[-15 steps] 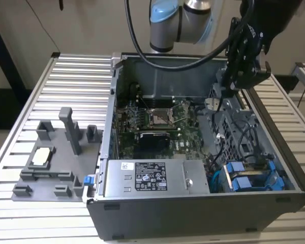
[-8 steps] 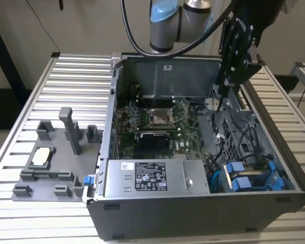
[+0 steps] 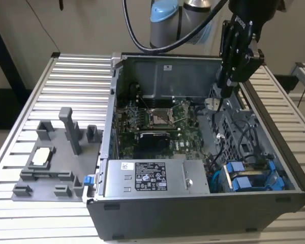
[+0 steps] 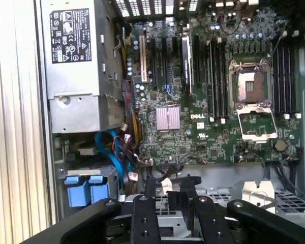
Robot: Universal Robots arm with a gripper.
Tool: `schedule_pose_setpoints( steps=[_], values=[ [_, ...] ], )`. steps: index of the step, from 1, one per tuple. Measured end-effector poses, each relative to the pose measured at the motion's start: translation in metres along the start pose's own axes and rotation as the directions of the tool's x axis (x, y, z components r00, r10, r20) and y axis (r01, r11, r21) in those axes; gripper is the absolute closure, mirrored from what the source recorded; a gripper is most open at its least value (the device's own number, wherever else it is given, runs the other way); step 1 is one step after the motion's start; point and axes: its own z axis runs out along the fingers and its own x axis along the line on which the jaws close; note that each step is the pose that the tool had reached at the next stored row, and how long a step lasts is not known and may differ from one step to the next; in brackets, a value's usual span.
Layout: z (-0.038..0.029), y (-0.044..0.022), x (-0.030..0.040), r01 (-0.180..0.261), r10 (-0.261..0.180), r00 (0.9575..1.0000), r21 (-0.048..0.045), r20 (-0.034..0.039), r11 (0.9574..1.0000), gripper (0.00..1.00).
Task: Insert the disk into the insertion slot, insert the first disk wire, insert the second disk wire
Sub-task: 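Insert the second disk wire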
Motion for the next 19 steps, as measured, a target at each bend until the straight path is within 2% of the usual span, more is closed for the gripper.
schedule_pose_setpoints(
  steps=[2,3,4,6,7,8,10,12,16,19],
  values=[
    [0.0001,0.0009,-0.0035,-0.002,0.002,1.0000,0.0330,-0.0009,0.9995,0.66],
    [0.0001,0.0015,-0.0048,-0.002,0.002,1.0000,0.0429,-0.0048,0.9991,0.66],
    [0.0003,0.0018,-0.0051,-0.002,0.002,0.9999,0.0440,-0.0132,0.9990,0.66],
    [0.0006,0.0033,-0.0054,-0.001,0.003,0.9991,0.0458,-0.0412,0.9989,0.66],
    [0.0007,0.0042,-0.0060,-0.001,0.003,0.9987,0.0470,-0.0506,0.9989,0.66],
    [0.0010,0.0051,-0.0070,-0.001,0.004,0.9985,0.0517,-0.0541,0.9987,0.66],
    [0.0018,0.0074,-0.0092,-0.001,0.005,0.9984,0.0612,-0.0558,0.9981,0.66],
    [0.0024,0.0082,-0.0103,-0.001,0.005,0.9983,0.0659,-0.0588,0.9978,0.66],
    [0.0040,0.0096,-0.0113,-0.001,0.006,0.9974,0.0768,-0.0718,0.9970,0.66],
    [0.0055,0.0118,-0.0121,-0.001,0.007,0.9969,0.0835,-0.0780,0.9965,0.66]
  ],
)
